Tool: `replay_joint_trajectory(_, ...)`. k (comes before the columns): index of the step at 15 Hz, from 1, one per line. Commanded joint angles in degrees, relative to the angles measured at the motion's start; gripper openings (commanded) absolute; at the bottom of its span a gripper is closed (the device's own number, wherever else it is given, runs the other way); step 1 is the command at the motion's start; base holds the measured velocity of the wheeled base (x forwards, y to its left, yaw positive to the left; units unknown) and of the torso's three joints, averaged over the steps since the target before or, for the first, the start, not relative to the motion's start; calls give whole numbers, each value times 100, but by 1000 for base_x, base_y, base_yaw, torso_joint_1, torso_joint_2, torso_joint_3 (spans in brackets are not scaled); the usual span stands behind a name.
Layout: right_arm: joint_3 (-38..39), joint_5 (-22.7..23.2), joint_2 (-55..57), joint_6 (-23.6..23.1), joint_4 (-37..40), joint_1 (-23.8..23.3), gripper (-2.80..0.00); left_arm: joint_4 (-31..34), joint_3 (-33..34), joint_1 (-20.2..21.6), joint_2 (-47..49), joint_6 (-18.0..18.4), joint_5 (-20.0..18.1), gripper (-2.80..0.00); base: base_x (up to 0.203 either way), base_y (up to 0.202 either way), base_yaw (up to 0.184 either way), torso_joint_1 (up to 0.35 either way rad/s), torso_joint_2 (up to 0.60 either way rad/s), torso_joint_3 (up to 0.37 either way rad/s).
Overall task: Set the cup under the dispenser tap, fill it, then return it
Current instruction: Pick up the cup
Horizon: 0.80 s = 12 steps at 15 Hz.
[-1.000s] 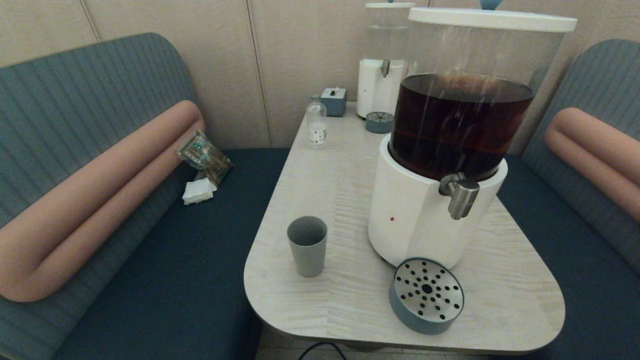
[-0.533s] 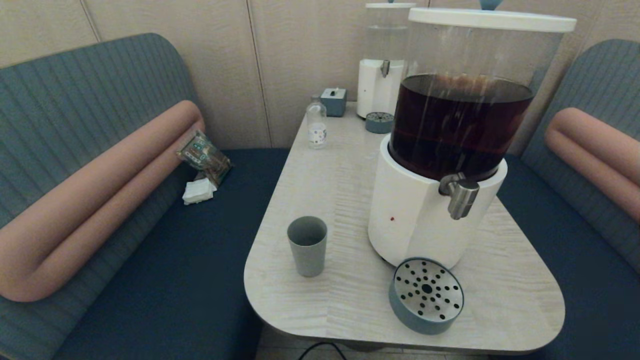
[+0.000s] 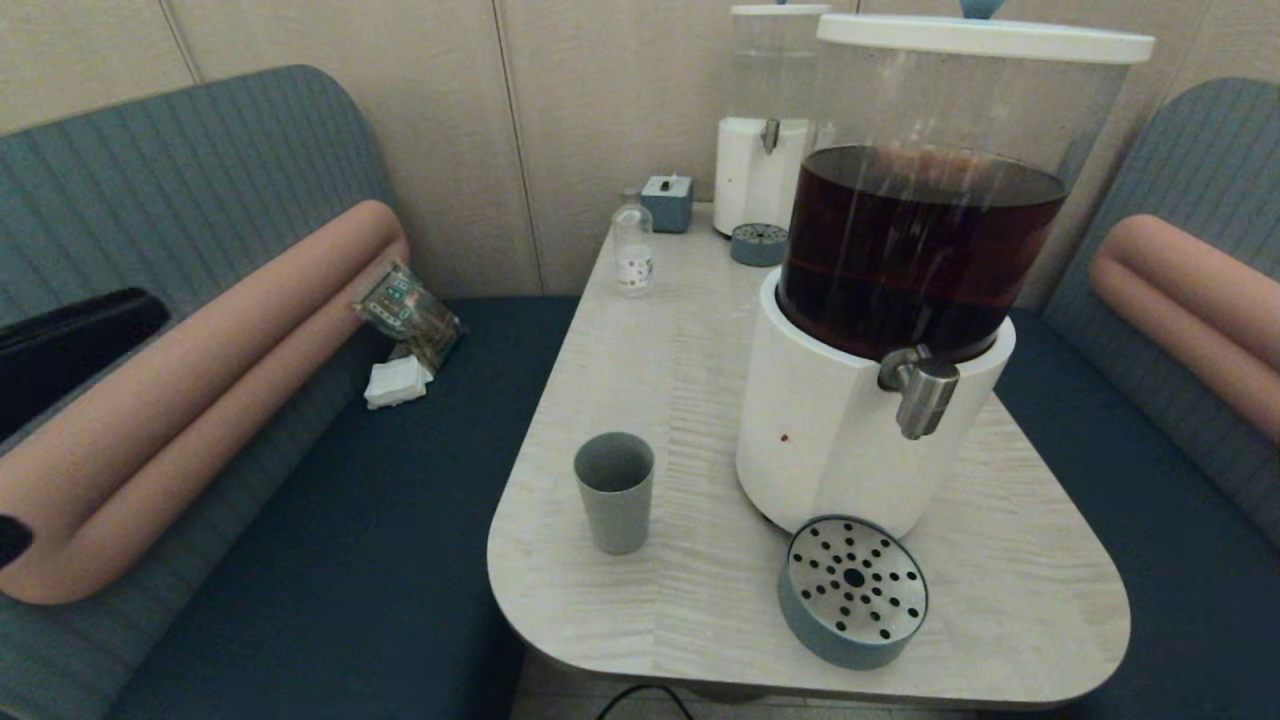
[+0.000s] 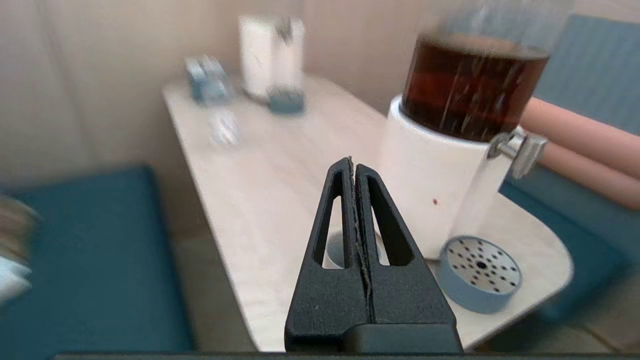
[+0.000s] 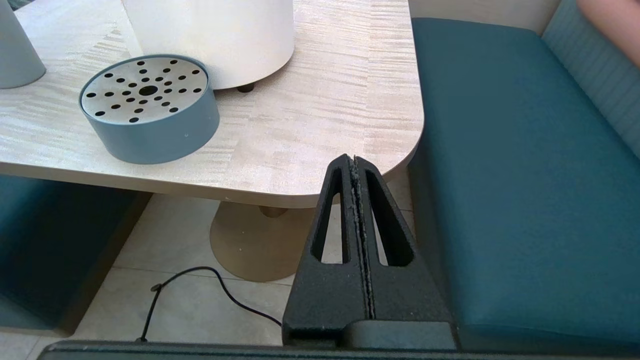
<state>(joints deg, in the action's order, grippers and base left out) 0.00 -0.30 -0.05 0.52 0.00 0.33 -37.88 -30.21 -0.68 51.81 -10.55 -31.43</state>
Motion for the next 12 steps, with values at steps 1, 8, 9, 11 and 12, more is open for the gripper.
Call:
replay_joint_trajectory(1,9,-5,3,0,0,2,-280,-220,35,-1,922,-82,-153,-280,0,0,0,0,0,0)
replay_joint_trajectory(8,6,-3,2,0,0,2,-280,-864,316,7,2272,519,-1607,-280,0,0,0,0,0,0)
replay_joint_trajectory(9,8,-5,4,0,0,2,-280,-1261,400,7,2610,753,-1613,0,0,0,0,0,0,0)
replay_joint_trajectory(11,9,-5,5,0,0,2,-280,-2240,536,7,3260,1105,-1641,0,0,0,0,0,0,0)
replay_joint_trajectory(12,9,-5,5,0,0,2,-280,-2812,629,7,3617,1180,-1670,0,0,0,0,0,0,0)
